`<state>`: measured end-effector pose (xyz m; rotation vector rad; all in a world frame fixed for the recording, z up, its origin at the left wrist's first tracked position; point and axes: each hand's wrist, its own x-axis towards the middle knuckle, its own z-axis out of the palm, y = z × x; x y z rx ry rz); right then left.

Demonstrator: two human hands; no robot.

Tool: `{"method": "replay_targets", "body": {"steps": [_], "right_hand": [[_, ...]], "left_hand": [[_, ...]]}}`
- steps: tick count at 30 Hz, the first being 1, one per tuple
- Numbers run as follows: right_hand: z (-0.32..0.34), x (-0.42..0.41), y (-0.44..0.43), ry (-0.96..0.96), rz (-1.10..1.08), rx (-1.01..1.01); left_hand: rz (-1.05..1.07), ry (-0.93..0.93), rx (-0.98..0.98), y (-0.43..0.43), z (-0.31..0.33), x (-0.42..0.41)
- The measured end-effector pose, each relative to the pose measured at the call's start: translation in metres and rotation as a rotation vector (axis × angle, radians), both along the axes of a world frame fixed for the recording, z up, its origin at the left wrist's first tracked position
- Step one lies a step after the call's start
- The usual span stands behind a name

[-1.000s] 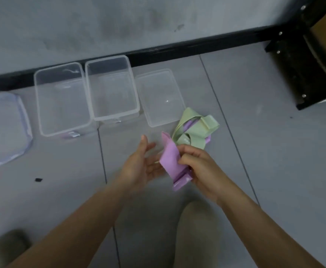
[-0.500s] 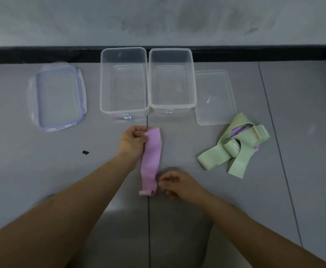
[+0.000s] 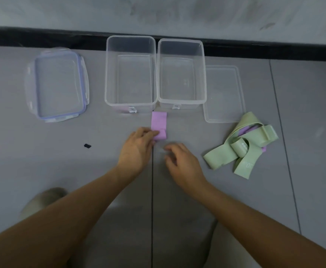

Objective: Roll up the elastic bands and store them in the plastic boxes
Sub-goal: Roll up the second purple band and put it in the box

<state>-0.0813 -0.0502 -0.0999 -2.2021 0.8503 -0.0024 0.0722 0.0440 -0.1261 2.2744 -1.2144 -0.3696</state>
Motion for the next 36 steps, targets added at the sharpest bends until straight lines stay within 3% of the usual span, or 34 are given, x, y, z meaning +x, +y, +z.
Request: {"method": "replay_targets", "body": {"steps": [7, 14, 20, 25, 32, 36], "right_hand": [[0.000, 0.023, -0.024, 0.024, 0.023, -0.039], [-0.009, 0.006, -0.015, 0.077, 0.176, -0.023], [-0.006, -0.013, -0.003, 0.094, 0.080, 0.062], [-0.007, -0.026, 0.014, 0.156, 0.292, -0.048], [-0.005, -0.057, 0.041, 0.130, 0.446, -0.073], [0.000, -0.062, 0.055, 0.093, 0.418, -0.014]], "left_hand": [[-0.135, -0.056, -0.023, 0.019, 0.008, -0.009], [0.039, 0.092, 0.004, 0.040, 0.004, -0.009], [-0.166, 0.117, 0.041, 0.070, -0.001, -0.028], [-0.301, 0.109, 0.096, 0.091, 0.008, -0.042], [-0.219, 0.157, 0.184, 0.099, 0.012, -0.054], [-0.183, 0.144, 0.270, 0.105, 0.006, -0.064]]}}
